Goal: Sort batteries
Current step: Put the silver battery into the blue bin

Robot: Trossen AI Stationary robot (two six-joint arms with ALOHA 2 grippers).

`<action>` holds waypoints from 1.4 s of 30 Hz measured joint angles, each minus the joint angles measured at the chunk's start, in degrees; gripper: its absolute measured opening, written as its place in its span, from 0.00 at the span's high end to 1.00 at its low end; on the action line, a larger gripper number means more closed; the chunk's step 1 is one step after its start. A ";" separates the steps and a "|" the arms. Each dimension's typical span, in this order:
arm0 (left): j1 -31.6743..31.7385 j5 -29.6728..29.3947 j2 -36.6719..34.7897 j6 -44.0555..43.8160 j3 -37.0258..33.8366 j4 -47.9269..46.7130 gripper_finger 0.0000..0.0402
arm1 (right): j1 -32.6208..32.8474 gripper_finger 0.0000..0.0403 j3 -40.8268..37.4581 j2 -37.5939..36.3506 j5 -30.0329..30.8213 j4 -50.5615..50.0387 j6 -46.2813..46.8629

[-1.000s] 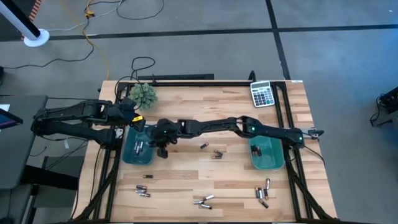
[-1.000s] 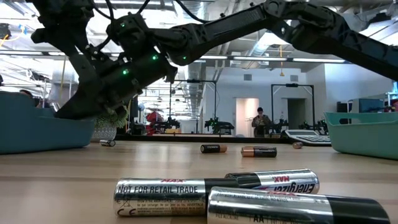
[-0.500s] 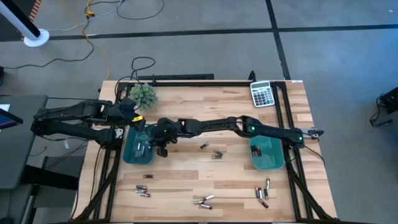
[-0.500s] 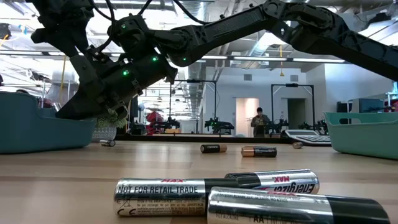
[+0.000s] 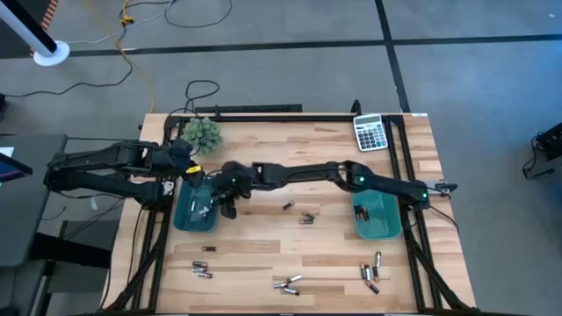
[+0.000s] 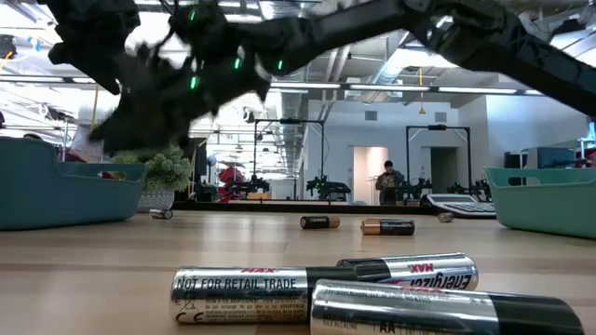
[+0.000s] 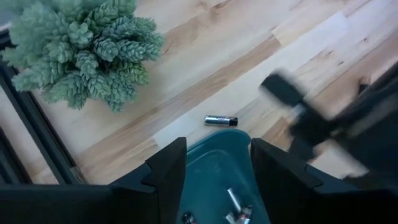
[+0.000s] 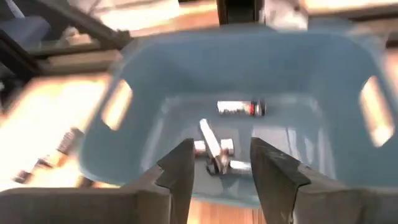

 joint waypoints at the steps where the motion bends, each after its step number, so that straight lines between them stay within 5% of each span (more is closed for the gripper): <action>1: 0.00 0.16 0.00 1.33 -0.02 0.02 0.57 | -0.18 0.57 0.00 -1.36 0.00 -1.52 0.02; 16: -0.17 6.53 2.01 19.03 1.06 3.29 0.57 | -3.58 0.63 -3.75 -18.66 0.06 -57.82 -7.47; 21: -1.44 6.01 7.91 20.60 5.81 2.97 0.57 | -3.88 0.65 -23.63 -29.05 0.37 -50.00 -6.59; 31: 0.07 2.15 23.86 29.97 19.39 3.04 0.57 | -3.49 0.65 -69.16 -64.14 0.99 -17.92 10.50; 36: 3.86 2.15 33.61 36.69 29.01 1.42 0.57 | -2.61 0.66 -76.31 -77.78 6.76 -14.53 13.11; 42: 7.70 8.24 44.82 45.12 36.34 -3.99 0.57 | -1.52 0.66 -77.02 -88.27 8.91 -28.95 16.09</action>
